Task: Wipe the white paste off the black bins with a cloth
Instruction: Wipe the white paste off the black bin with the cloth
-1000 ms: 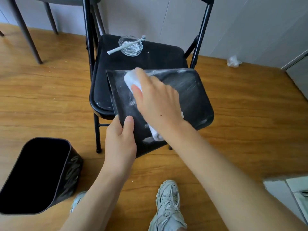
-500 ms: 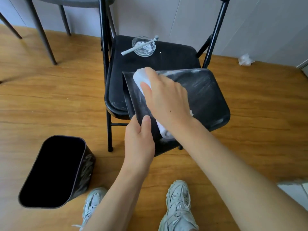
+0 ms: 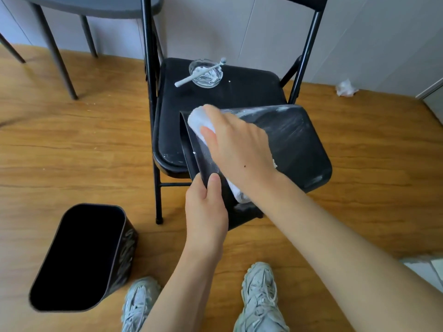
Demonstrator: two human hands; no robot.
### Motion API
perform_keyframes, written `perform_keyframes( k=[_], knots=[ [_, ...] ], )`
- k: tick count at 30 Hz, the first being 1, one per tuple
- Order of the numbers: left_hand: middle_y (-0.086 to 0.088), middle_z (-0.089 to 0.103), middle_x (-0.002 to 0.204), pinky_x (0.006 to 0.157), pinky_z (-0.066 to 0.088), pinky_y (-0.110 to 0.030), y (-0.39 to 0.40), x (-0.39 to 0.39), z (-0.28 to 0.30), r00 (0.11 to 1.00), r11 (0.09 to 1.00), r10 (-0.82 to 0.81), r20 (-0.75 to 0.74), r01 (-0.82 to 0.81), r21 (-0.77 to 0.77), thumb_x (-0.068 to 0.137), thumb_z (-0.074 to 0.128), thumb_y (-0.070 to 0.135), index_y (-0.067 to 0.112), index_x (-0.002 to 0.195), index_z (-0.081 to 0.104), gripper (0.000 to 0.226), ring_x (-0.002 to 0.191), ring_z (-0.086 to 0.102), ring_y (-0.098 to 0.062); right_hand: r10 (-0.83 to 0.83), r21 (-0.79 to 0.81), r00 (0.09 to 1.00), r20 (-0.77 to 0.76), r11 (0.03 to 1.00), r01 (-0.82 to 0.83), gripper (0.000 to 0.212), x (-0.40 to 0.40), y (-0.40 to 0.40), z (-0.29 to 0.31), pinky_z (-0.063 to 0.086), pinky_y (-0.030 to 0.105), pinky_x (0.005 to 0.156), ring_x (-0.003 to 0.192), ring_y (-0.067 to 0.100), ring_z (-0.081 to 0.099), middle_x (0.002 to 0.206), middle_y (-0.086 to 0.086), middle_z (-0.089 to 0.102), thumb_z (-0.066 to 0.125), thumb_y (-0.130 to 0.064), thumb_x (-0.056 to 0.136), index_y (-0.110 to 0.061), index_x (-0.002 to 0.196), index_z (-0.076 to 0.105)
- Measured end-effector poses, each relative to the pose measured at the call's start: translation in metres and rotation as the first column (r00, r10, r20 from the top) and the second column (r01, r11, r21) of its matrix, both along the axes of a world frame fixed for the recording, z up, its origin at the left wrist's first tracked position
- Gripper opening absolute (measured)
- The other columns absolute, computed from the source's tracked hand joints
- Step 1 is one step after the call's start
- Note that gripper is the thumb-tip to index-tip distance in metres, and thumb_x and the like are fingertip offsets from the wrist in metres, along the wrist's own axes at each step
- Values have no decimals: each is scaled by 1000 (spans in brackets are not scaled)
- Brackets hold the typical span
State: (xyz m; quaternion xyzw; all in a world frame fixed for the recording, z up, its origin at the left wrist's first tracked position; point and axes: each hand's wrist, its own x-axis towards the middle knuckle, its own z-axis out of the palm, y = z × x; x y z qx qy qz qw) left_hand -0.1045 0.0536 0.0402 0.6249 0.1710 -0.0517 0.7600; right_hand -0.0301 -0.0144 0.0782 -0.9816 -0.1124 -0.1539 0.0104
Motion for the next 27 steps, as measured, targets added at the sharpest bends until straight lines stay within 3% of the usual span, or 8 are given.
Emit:
perform_keyframes(
  k=[4, 8, 11, 15, 17, 21, 24, 27],
  knots=[
    [-20, 67, 99, 86, 54, -51, -7, -1, 2, 998, 997, 48, -39, -51, -62, 104, 40, 24, -1, 100, 58, 31, 98, 63, -37, -154, 37, 986, 68, 988, 152, 38, 18, -44, 5, 30, 29, 62, 90, 28, 62, 107, 5, 63, 33, -35, 101, -20, 135, 42],
    [-6, 72, 97, 86, 58, -40, -9, 1, 4, 998, 992, 42, -45, -47, -120, 105, 39, 26, 12, 95, 64, 31, 96, 68, -24, -379, 67, 925, 24, 924, 377, 40, 31, -97, 6, 32, 31, 64, 94, 30, 59, 110, 11, 63, 34, -33, 102, -17, 138, 41],
    [7, 71, 106, 92, 54, -36, -10, 2, 6, 998, 993, 36, -51, -42, -110, 105, 38, 28, 30, 97, 64, 27, 105, 66, -13, -402, 86, 915, 17, 913, 400, 37, 28, -97, 5, 30, 29, 64, 95, 30, 59, 111, 10, 63, 37, -31, 101, -15, 134, 44],
    [9, 70, 108, 90, 52, -30, -10, 7, 11, 999, 998, 23, -45, -26, -64, 105, 38, 26, 29, 106, 62, 24, 104, 64, -9, -271, 117, 962, 46, 957, 264, 33, 17, -52, 10, 36, 24, 55, 84, 21, 60, 106, 5, 64, 39, -32, 100, -15, 127, 47],
    [7, 69, 98, 80, 49, -26, -9, 7, 9, 999, 999, 24, -30, -25, -25, 104, 41, 24, 17, 103, 63, 23, 92, 63, -8, -100, 123, 994, 32, 988, 96, 35, 3, -17, 5, 48, 30, 63, 89, 24, 64, 111, 4, 64, 41, -34, 100, -17, 130, 45],
    [-15, 56, 80, 68, 41, -39, -7, 0, 0, 998, 998, 66, -7, -66, 6, 102, 44, 24, -7, 93, 51, 33, 75, 48, -23, 39, 77, 999, -19, 996, -38, 40, -8, 7, 2, 43, 38, 65, 94, 31, 63, 118, 4, 63, 40, -34, 100, -20, 137, 39],
    [-21, 61, 86, 73, 49, -41, -10, -1, 1, 997, 997, 81, 3, -81, 4, 104, 41, 27, -5, 96, 55, 36, 80, 56, -23, -164, 45, 986, -17, 985, 164, 29, 17, -41, 5, 32, 35, 64, 91, 34, 62, 108, 8, 64, 40, -26, 99, -17, 125, 45],
    [2, 67, 90, 77, 53, -32, -11, 1, 5, 997, 997, 73, 6, -73, -11, 105, 39, 25, 15, 89, 60, 29, 89, 63, -13, -359, 54, 933, -13, 932, 359, 30, 32, -84, 12, 33, 31, 61, 79, 26, 56, 101, 10, 64, 38, -27, 101, -13, 126, 46]
  ],
)
